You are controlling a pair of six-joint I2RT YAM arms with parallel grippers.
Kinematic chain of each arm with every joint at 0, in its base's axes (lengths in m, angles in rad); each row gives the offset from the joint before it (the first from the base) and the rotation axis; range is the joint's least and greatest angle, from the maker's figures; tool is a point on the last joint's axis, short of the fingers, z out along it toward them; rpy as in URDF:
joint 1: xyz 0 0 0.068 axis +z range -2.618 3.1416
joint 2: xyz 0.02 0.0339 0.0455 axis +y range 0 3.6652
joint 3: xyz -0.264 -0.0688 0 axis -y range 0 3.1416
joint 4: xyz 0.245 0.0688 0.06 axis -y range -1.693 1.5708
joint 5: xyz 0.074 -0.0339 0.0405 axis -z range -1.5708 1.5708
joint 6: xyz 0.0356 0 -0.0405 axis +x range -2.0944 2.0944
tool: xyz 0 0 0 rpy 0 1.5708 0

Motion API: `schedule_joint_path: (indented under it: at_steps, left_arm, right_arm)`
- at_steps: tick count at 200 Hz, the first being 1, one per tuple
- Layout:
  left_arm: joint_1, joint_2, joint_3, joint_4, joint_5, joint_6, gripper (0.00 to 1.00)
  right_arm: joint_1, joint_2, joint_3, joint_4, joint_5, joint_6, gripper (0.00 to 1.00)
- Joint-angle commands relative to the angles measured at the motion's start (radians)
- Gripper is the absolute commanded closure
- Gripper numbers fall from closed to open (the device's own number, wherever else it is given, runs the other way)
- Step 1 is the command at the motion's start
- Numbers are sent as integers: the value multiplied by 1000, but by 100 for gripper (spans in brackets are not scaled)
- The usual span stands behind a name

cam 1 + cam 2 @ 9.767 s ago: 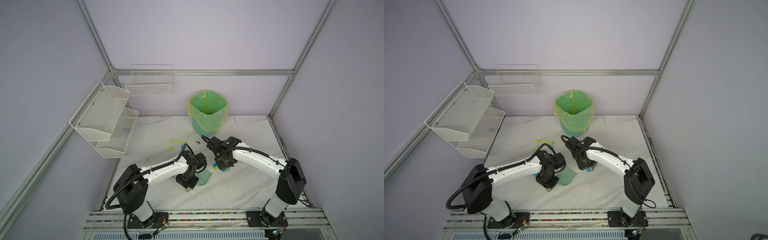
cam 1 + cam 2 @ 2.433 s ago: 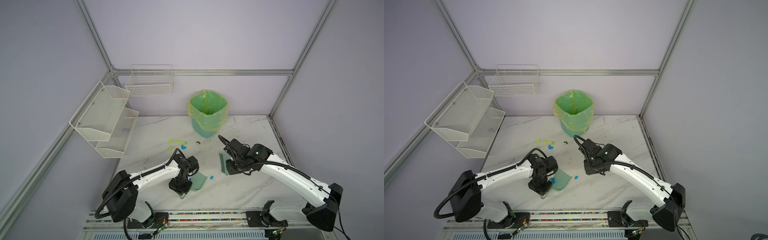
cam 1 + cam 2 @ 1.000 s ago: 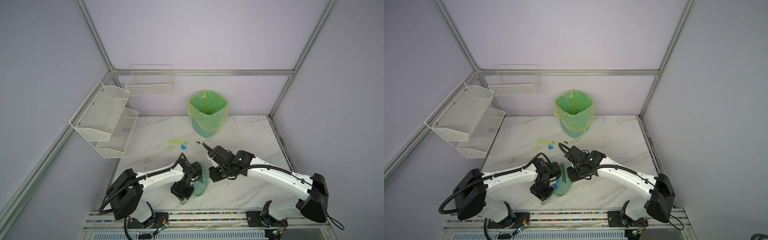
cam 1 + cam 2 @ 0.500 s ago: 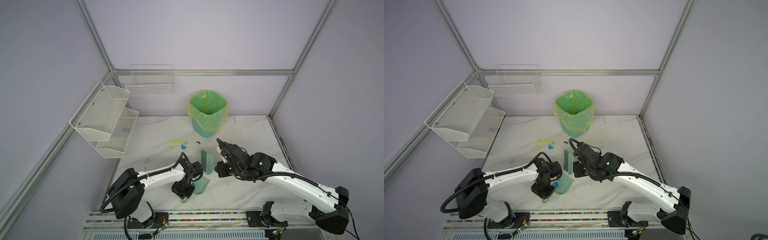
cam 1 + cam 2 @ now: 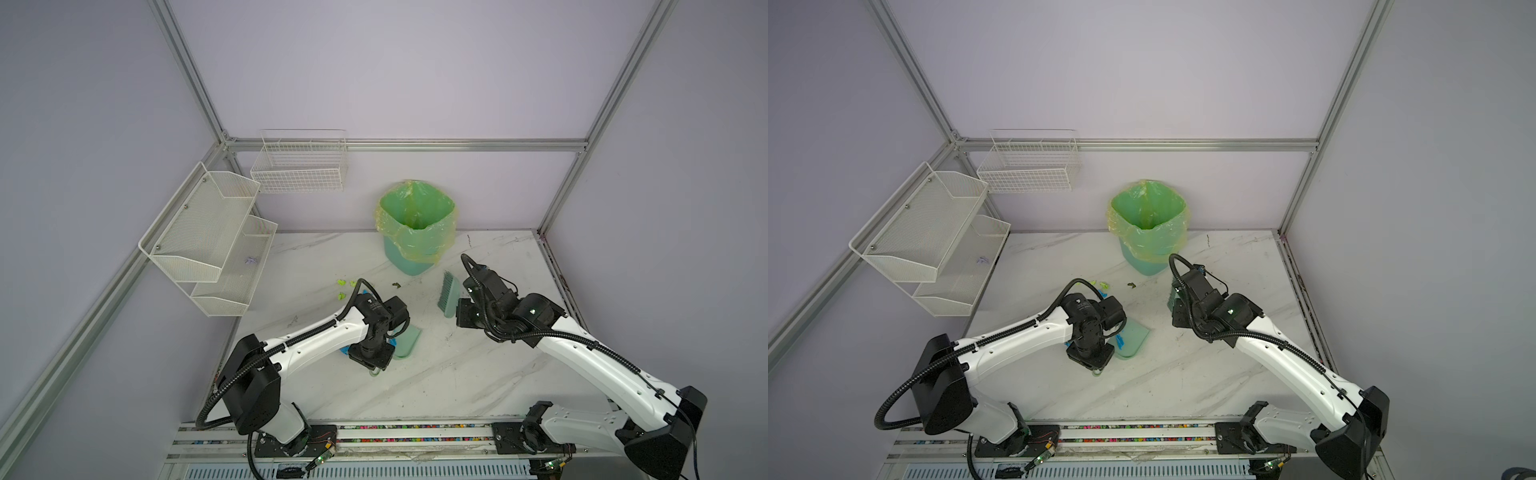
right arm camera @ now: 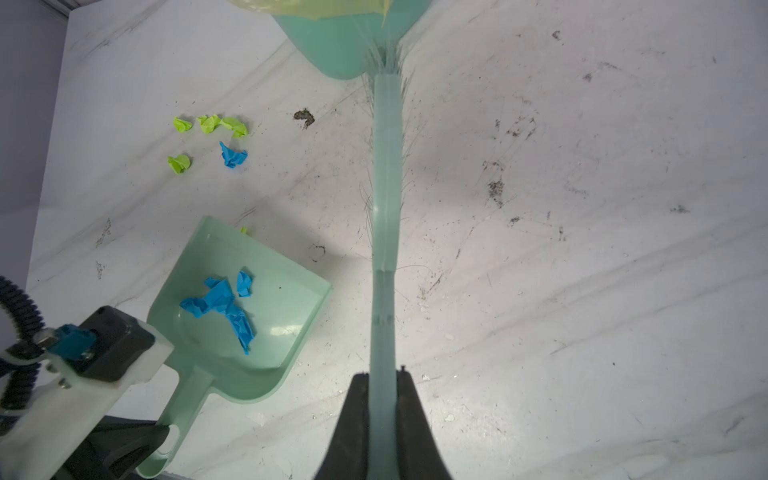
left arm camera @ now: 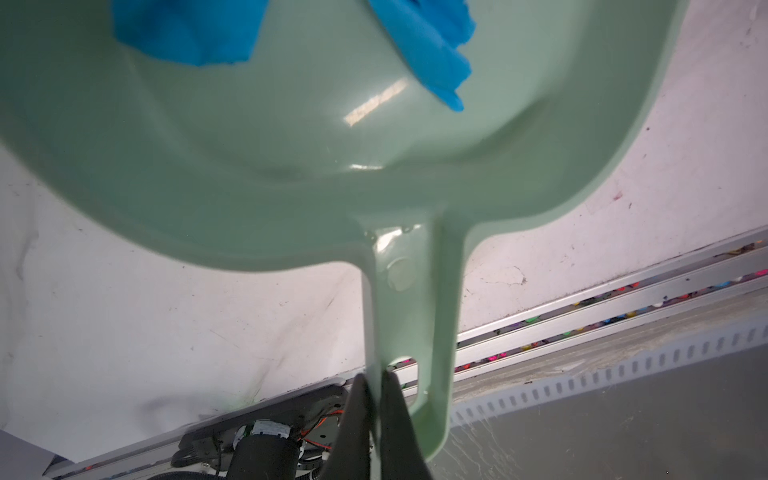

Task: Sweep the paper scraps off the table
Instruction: 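Lift the dustpan toward the bin with the left gripper while the right withdraws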

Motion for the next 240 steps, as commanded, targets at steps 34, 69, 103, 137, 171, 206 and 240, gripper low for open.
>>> schedule_joint_path:
  at_steps: [34, 69, 103, 137, 171, 206, 240]
  left_arm:
    - [167, -38, 202, -137, -55, 59, 100]
    - [259, 7, 387, -247, -123, 104, 100]
    - [293, 61, 514, -238, -134, 121, 100]
    - [321, 160, 675, -312, -191, 148, 100]
    - [393, 185, 768, -290, -197, 185, 100]
    - [448, 221, 866, -271, -192, 198, 100]
    - [501, 254, 931, -241, -144, 211, 100]
  right_arm:
    - [-102, -51, -76, 106, -79, -76, 100]
    - [-173, -65, -108, 108, -107, -129, 100]
    - [-212, -85, -121, 116, -142, -155, 100]
    - [-226, -101, -145, 112, -150, -152, 100]
    - [-229, -118, -174, 128, -197, -133, 100]
    - [-232, -113, -173, 111, -180, -120, 100]
    - [-233, -89, -157, 111, -191, -123, 100]
